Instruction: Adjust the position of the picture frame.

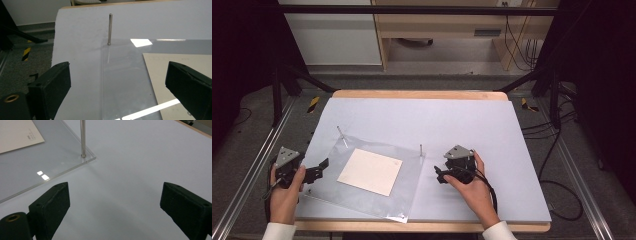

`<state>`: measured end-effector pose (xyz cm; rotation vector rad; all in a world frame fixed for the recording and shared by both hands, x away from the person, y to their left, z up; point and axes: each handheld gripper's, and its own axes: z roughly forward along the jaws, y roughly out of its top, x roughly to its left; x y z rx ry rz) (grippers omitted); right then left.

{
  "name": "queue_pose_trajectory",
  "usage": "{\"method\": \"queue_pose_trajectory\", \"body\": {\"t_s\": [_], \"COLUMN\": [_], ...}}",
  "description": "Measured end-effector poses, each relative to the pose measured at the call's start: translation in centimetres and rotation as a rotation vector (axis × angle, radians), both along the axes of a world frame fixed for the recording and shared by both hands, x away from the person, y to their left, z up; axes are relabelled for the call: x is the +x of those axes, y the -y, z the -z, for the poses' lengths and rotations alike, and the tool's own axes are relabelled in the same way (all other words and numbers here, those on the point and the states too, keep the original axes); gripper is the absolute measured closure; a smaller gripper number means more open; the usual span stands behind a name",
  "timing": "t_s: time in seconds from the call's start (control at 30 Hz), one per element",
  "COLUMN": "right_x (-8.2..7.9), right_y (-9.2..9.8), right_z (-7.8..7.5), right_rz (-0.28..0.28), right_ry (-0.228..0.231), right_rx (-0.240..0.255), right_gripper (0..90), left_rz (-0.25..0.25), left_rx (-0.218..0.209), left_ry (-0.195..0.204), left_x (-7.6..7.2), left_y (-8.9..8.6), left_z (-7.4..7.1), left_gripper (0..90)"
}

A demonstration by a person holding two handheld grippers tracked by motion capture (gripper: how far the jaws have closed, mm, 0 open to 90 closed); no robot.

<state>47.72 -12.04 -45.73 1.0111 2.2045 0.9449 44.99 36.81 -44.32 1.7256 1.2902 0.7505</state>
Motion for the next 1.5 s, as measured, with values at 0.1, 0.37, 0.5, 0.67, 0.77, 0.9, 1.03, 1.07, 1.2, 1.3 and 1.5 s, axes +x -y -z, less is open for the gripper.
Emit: {"method": "queue_pose_trajectory", "body": {"t_s": [0.1,0.37,0.5,0.67,0.77,0.9,1.03,1.07,1.2,1.3,1.5], "right_x": [0.0,-0.5,-1.0,-1.3,-1.4,-1.4,-1.0,-0.8,-0.2,0.9,3.8], "right_y": [0.1,-0.6,-1.0,-1.4,-1.8,-2.7,-4.1,-4.4,-5.8,-6.3,-7.1], "right_z": [0.1,0.2,-0.2,-0.6,-0.7,-1.2,-1.4,-1.4,-1.3,-0.9,0.1], "right_rz": [0.006,0.008,-0.017,-0.033,-0.056,-0.075,-0.084,-0.091,-0.09,-0.056,-0.027], "right_ry": [0.006,0.014,0.03,0.017,0.012,-0.004,-0.011,-0.015,-0.014,-0.022,-0.06], "right_rx": [-0.007,-0.024,-0.023,-0.019,-0.024,-0.009,0.026,0.034,0.013,-0.001,0.01], "right_gripper": [9.6,10.0,10.6,12.6,12.8,17.2,32.4,35.8,46.9,53.1,56.9], "left_rz": [-0.024,-0.03,-0.008,0.011,0.019,0.028,0.047,0.048,0.077,0.097,0.119], "left_rx": [0.057,0.056,0.085,0.095,0.1,0.117,0.109,0.116,0.196,0.181,0.232], "left_ry": [0.022,0.035,0.037,0.026,0.018,0.001,-0.008,-0.005,-0.002,-0.002,-0.039], "left_x": [-0.1,-0.5,-0.9,-1.2,-1.1,-1.0,-0.9,-0.8,-0.4,0.3,4.4], "left_y": [0.2,0.6,1.1,1.4,1.5,1.9,2.5,2.6,3.7,4.0,4.2], "left_z": [-0.1,-0.2,-0.5,-0.6,-0.6,-0.6,-0.8,-1.0,-1.5,-1.9,-1.9], "left_gripper": [6.0,6.0,5.7,5.5,5.6,6.2,9.5,9.5,13.7,17.4,28.2]}}
